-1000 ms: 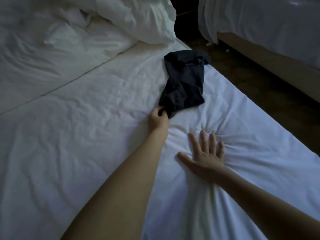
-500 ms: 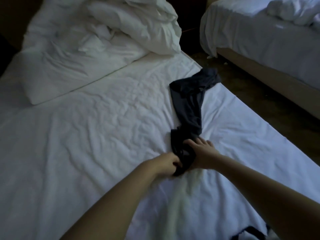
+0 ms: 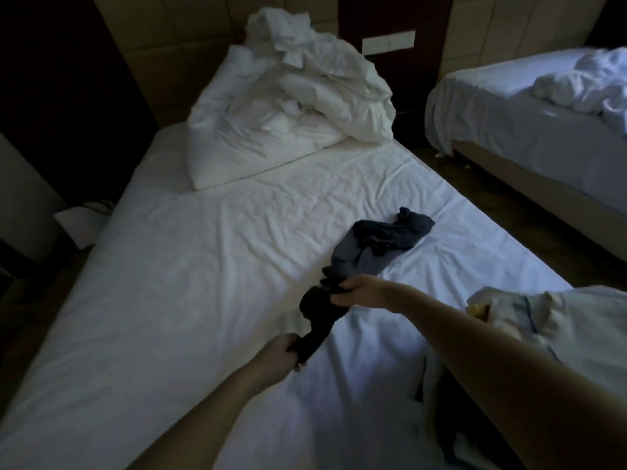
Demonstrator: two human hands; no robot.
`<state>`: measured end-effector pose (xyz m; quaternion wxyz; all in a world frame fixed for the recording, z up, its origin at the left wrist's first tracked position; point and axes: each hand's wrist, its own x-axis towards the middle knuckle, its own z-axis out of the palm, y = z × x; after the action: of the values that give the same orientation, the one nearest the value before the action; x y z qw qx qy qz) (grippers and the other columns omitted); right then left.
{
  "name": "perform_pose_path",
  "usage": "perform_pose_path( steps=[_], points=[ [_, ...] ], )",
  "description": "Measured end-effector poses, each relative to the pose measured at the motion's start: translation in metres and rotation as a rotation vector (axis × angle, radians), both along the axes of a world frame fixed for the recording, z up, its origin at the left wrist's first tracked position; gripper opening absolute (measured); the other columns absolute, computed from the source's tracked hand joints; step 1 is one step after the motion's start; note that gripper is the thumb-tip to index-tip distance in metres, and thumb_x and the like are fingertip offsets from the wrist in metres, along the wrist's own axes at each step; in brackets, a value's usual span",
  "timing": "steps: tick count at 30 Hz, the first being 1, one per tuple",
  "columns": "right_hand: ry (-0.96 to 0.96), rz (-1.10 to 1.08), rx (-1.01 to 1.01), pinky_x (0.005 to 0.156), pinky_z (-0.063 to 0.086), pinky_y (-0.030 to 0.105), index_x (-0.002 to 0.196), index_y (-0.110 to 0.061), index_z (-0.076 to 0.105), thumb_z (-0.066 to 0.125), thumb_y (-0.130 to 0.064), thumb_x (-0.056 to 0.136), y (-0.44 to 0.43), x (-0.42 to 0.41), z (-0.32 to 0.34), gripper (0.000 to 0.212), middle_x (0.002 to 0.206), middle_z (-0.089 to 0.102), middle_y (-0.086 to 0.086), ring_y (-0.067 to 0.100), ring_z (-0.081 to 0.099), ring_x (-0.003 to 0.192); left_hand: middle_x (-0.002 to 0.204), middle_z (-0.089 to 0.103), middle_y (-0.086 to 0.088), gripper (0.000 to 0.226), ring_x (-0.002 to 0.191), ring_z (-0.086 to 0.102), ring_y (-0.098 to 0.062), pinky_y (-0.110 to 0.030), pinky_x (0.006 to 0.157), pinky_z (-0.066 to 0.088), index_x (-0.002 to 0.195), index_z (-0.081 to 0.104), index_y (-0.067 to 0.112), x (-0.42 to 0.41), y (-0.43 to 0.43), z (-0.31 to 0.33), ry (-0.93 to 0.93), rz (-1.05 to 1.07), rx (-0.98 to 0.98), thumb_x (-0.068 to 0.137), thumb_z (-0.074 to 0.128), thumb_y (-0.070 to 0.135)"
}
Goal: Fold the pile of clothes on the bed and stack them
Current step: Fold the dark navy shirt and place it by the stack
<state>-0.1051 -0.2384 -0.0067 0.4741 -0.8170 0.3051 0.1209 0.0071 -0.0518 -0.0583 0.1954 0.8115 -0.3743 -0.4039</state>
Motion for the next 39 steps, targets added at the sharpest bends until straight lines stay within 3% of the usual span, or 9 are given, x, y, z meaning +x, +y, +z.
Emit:
perform_pose_path(
  steps=[3,12,18,21,25,29,32,35,39],
  points=[
    [-0.031,-0.116,0.093,0.095,0.045,0.031,0.102,-0.008,0.067,0.058,-0.038,0.091,0.053,-0.010,0.025,0.034,0.103,0.062,0.006,0.020,0.057,0.099,0.074,0.056,0.001,0.025,0.067,0.051,-0.010,-0.023,0.062,0.038,0.077,0.054,0.020,-0.016,0.062,0.037,0.001,0.060,-0.048,0.093,0.041,0.005],
    [-0.482,-0.470,0.434,0.049,0.043,0.021,0.107,-0.015,0.052,0.042,-0.027,0.099,0.159,-0.060,0.132,0.017,0.079,0.053,0.007,0.011,0.057,0.055,0.072,0.053,-0.007,0.030,0.068,0.048,-0.017,-0.025,0.063,0.035,0.065,0.053,0.010,-0.049,0.191,0.136,-0.056,0.357,-0.176,0.087,0.040,-0.006],
    [-0.478,-0.363,0.129,0.059,0.039,0.027,0.102,-0.003,0.056,0.052,-0.020,0.095,0.179,-0.098,0.175,0.019,0.085,0.052,0.012,0.019,0.050,0.069,0.096,0.051,-0.018,0.019,0.083,0.053,-0.029,-0.037,0.081,0.051,0.079,0.048,-0.001,-0.072,0.235,0.191,0.276,0.899,-0.589,0.088,0.035,-0.011],
    [-0.343,-0.083,0.008,0.075,0.047,0.027,0.099,-0.005,0.062,0.065,-0.039,0.084,0.189,-0.124,0.182,0.038,0.089,0.063,0.006,0.018,0.061,0.081,0.093,0.047,-0.018,0.019,0.096,0.050,-0.036,-0.045,0.094,0.049,0.080,0.045,0.002,-0.082,0.242,0.209,0.351,0.986,-0.725,0.088,0.035,-0.012],
    [0.065,0.468,-0.723,0.060,0.037,0.018,0.088,-0.012,0.056,0.070,-0.030,0.080,0.193,-0.154,0.192,0.024,0.074,0.054,-0.005,0.016,0.056,0.075,0.105,0.052,-0.021,0.016,0.107,0.051,-0.038,-0.039,0.085,0.049,0.095,0.050,-0.004,-0.080,0.241,0.225,0.174,1.067,-0.697,0.092,0.034,-0.008],
    [0.110,0.358,-0.984,0.075,0.043,0.029,0.100,-0.004,0.061,0.057,-0.024,0.089,0.178,-0.158,0.195,0.023,0.099,0.064,0.011,0.028,0.061,0.096,0.115,0.054,-0.013,0.020,0.107,0.051,-0.032,-0.031,0.075,0.044,0.083,0.059,0.016,-0.068,0.257,0.233,-0.007,0.867,-0.621,0.097,0.044,0.016],
    [-0.027,0.152,-0.845,0.084,0.041,0.033,0.111,0.003,0.058,0.049,-0.018,0.094,0.168,-0.151,0.199,0.029,0.114,0.061,0.021,0.034,0.057,0.107,0.103,0.059,0.005,0.025,0.100,0.054,-0.016,-0.027,0.086,0.041,0.100,0.064,0.023,-0.066,0.270,0.235,-0.171,0.364,-0.277,0.090,0.058,0.045],
    [-0.271,-0.116,-0.460,0.070,0.043,0.031,0.115,0.000,0.054,0.041,-0.003,0.092,0.168,-0.143,0.200,0.026,0.099,0.059,0.018,0.033,0.058,0.091,0.087,0.064,-0.001,0.030,0.081,0.058,-0.018,-0.024,0.069,0.045,0.085,0.066,0.016,-0.064,0.270,0.223,-0.463,-0.031,0.189,0.079,0.072,0.045],
    [-0.466,-0.399,-0.035,0.039,0.038,0.021,0.082,-0.010,0.049,0.035,-0.003,0.093,0.171,-0.137,0.200,0.018,0.070,0.047,0.006,0.017,0.045,0.057,0.080,0.056,-0.005,0.015,0.076,0.052,-0.021,-0.025,0.064,0.044,0.091,0.058,0.010,-0.060,0.256,0.221,-0.308,0.452,-0.274,0.096,0.053,0.023]
  ],
)
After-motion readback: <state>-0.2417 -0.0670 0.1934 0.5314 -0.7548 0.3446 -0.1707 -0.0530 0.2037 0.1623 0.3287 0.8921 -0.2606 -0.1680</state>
